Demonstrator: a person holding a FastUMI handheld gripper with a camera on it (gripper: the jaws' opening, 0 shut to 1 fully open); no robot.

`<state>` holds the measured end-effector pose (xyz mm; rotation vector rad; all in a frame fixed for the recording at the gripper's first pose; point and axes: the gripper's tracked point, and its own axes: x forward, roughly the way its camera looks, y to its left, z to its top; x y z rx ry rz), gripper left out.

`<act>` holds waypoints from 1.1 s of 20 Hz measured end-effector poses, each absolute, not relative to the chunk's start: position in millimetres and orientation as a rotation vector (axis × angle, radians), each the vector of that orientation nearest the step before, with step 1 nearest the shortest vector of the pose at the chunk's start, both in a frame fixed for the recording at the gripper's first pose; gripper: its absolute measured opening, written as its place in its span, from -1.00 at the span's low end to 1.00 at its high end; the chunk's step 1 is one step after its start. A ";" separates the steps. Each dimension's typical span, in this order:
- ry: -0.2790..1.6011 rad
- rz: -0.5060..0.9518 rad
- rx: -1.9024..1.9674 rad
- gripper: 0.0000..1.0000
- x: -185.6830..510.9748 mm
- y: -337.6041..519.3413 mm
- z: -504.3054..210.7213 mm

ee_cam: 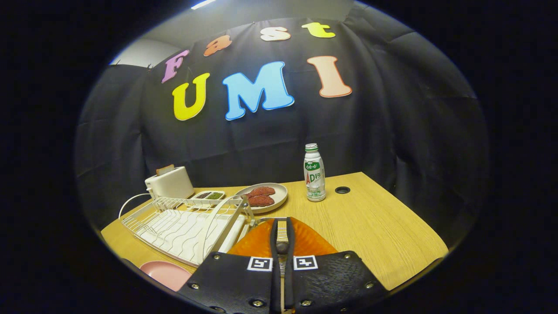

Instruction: Take the plate from the dish rack, then take the spoon from the basket and place it into the plate.

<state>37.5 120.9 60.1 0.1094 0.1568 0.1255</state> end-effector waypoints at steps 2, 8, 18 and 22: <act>0.166 0.130 0.086 -0.94 36.5 123.5 65.8; 0.196 0.106 0.071 -0.94 34.2 120.5 89.5; 0.158 0.067 0.045 -0.94 -6.8 118.5 171.4; 0.156 0.064 0.040 -0.94 -37.2 128.4 192.3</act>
